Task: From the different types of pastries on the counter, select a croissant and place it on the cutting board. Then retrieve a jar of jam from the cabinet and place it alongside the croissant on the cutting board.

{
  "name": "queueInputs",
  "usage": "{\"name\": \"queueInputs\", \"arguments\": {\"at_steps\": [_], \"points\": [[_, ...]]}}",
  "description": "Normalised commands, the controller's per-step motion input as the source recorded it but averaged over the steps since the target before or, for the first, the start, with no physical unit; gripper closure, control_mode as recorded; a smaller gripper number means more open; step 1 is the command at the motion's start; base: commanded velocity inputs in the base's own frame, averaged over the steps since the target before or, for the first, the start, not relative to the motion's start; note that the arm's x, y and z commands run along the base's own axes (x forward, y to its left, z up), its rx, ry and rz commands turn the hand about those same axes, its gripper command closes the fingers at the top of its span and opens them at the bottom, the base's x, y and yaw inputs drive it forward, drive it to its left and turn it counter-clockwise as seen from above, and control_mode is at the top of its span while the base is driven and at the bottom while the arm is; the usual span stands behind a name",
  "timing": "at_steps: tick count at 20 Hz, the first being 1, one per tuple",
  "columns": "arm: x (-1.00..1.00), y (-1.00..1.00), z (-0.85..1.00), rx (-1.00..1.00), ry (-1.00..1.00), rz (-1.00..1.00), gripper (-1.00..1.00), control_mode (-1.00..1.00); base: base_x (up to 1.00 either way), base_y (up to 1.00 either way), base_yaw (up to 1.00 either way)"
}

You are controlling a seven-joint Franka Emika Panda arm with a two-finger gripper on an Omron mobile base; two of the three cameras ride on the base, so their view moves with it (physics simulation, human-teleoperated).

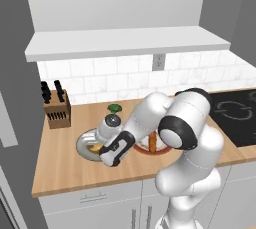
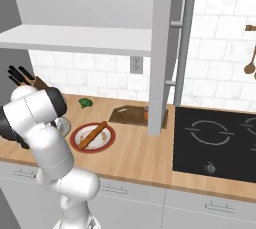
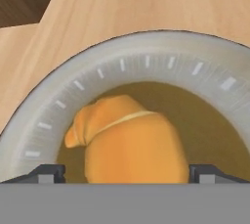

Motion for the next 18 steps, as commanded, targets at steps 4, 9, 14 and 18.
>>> {"name": "queueInputs", "arguments": {"at_steps": [4,9,14,18], "points": [[0.0,0.08,-0.28,-0.02,0.0,0.0,1.0,-1.0,0.0,0.0,0.0],[0.0,0.0,0.65,0.02,0.04,0.0,1.0,-1.0,0.0,0.0,0.0],[0.0,-0.07,0.65,0.06,0.01,0.0,1.0,-1.0,0.0,0.0,0.0],[0.0,-0.18,0.75,0.0,0.02,0.0,1.0,-1.0,0.0,0.0,0.0]]}}
